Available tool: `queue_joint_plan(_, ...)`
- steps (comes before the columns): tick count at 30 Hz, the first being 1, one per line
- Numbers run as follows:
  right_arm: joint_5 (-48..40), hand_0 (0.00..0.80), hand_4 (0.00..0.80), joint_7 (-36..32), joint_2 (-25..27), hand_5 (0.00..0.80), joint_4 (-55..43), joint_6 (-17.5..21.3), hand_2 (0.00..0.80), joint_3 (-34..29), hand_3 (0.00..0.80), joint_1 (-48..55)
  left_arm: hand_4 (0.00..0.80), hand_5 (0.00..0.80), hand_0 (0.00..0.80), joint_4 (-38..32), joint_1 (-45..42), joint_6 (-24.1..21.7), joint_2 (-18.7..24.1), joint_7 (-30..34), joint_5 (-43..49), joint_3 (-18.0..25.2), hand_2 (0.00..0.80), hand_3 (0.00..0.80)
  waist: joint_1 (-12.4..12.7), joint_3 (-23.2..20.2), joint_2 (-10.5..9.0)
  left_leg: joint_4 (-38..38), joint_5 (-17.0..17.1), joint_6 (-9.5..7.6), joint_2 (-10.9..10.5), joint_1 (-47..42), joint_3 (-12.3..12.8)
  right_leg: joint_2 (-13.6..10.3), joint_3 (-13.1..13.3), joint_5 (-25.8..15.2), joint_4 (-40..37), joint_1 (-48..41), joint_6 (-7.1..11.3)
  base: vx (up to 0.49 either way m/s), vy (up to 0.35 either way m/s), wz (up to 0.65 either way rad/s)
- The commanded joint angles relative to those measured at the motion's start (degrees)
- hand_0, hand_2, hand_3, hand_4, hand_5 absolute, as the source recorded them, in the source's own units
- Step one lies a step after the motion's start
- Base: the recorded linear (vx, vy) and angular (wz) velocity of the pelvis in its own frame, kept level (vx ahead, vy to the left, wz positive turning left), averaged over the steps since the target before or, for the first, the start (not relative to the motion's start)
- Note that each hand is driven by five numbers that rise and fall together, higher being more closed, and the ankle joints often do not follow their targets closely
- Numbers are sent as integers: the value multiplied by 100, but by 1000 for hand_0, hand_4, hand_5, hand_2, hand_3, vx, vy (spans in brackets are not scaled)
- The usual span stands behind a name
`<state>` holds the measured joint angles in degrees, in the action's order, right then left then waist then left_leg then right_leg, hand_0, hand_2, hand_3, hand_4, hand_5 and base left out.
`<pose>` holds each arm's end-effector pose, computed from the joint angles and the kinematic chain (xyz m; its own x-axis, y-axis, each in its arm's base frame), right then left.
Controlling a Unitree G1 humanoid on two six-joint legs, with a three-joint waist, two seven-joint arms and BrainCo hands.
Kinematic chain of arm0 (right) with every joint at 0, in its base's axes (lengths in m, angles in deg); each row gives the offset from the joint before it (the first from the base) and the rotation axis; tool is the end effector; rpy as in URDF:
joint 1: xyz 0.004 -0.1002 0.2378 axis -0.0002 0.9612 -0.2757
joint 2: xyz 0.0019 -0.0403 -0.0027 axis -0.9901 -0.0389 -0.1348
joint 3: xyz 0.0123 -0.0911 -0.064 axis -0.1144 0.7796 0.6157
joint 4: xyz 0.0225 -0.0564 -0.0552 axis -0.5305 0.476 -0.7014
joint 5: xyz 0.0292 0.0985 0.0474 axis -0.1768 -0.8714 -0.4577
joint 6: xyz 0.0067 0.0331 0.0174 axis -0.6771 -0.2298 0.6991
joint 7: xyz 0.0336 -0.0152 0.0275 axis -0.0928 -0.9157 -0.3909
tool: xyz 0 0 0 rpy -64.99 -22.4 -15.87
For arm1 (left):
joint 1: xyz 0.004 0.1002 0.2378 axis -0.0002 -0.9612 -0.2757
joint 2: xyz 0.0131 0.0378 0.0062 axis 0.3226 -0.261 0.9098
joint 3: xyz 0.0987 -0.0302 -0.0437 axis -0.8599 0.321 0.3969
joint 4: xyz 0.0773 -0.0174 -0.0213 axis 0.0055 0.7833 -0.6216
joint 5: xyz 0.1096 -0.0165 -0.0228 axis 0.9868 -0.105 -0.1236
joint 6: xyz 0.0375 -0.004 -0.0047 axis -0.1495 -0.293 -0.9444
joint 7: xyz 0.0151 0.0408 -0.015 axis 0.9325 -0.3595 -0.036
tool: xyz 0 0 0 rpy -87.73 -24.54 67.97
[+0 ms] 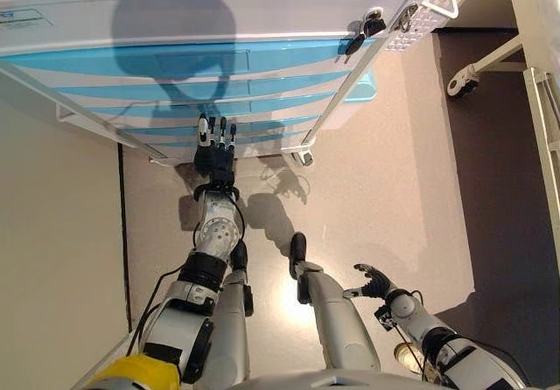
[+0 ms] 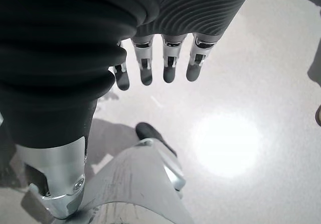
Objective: Open the drawer and pick up the medicine
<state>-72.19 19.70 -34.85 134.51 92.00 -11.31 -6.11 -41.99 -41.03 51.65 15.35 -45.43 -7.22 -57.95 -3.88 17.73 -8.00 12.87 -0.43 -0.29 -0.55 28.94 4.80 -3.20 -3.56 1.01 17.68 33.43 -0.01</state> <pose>0.1844 -0.2036 -0.0979 0.7189 -0.0016 -0.6951 -0.4190 0.7969 -0.4351 0.3133 0.1367 0.0811 0.9741 0.1625 0.1570 0.0785 0.4085 -0.9094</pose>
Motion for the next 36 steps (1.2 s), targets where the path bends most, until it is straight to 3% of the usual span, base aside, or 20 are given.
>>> queue_joint_plan(1, 57, 0, 0, 103, 211, 0, -77, 61, 0, 283, 0, 97, 0, 0, 0, -196, 1283, -10, -158, 299, 232, -200, 0, 0, -74, -108, 82, -41, -126, -118, -175, 60, -168, 130, 2, -305, -98, -94, 292, 0, 0, 0)
queue_joint_plan(13, 71, 0, 0, 323, 201, 0, -145, -9, 0, 281, 0, 68, 0, 0, 0, 254, 1319, -171, -369, -254, 326, 33, 0, 0, -112, -30, 54, -16, -149, -108, -145, 32, -145, 158, 51, -315, -103, -119, 285, 1, -1, 0)
queue_joint_plan(36, -6, 0, 0, 431, 149, 0, -105, -48, 0, 196, 0, 28, 0, 0, 0, 165, 853, -91, -589, -266, 245, -48, 0, 0, -36, 75, 92, -145, -55, -88, -151, -27, -190, 161, -16, -281, -101, -162, 261, 3, -5, -2)
